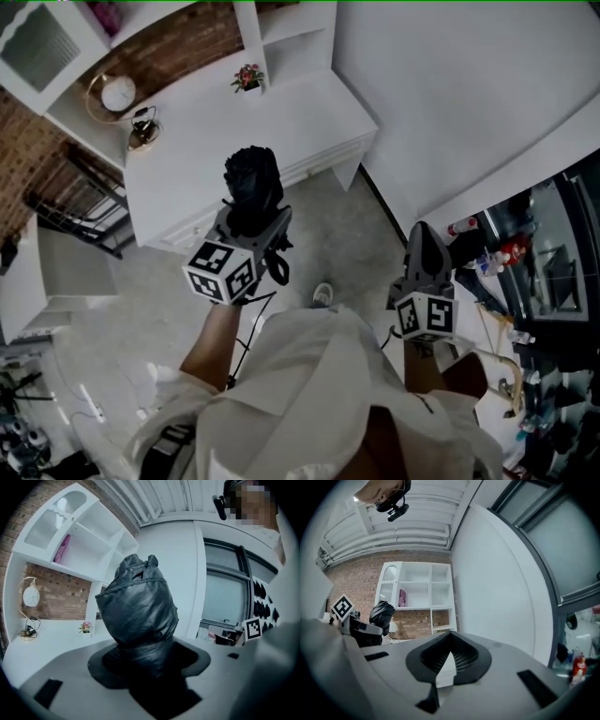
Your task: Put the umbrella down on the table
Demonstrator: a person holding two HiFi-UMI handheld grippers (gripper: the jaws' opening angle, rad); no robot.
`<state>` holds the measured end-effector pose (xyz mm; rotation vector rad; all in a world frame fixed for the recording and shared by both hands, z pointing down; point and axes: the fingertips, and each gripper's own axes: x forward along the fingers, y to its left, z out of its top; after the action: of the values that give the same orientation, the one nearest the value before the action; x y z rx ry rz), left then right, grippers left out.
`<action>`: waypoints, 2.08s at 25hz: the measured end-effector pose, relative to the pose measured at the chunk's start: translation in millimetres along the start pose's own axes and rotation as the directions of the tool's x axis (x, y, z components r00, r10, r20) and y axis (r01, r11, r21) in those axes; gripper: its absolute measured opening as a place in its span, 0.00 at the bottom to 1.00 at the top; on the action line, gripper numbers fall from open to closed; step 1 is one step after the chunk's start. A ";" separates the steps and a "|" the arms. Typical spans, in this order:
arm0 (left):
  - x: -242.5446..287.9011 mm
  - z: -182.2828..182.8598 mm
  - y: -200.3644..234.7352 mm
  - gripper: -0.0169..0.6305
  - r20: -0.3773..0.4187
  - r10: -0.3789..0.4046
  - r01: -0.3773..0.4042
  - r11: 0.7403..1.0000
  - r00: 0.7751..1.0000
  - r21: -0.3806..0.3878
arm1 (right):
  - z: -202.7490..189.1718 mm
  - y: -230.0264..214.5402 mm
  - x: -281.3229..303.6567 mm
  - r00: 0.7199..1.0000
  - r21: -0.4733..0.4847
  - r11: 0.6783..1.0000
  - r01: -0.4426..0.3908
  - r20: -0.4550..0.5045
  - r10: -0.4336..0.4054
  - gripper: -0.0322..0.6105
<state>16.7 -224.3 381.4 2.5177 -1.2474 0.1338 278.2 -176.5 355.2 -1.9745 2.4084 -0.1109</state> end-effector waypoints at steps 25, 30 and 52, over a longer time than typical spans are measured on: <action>180.0 38.9 104.8 0.47 -0.025 0.019 -0.021 0.997 0.999 -0.071 | -7.7 -18.8 232.5 0.990 -0.017 0.990 -0.143 -0.019 0.143 0.08; 222.1 55.2 145.2 0.47 -0.037 -0.003 0.000 0.996 0.999 -0.087 | -3.2 -16.5 291.9 0.991 -0.026 0.991 -0.131 -0.025 0.130 0.08; 342.4 44.9 274.3 0.47 -0.191 -0.054 0.006 0.970 0.980 -0.244 | -53.9 3.9 459.5 0.982 -0.038 0.994 -0.105 -0.163 0.098 0.08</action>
<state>7.8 -653.0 484.5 2.2527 -1.0770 0.2042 180.5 -624.0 420.4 -1.9266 2.6288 -0.2228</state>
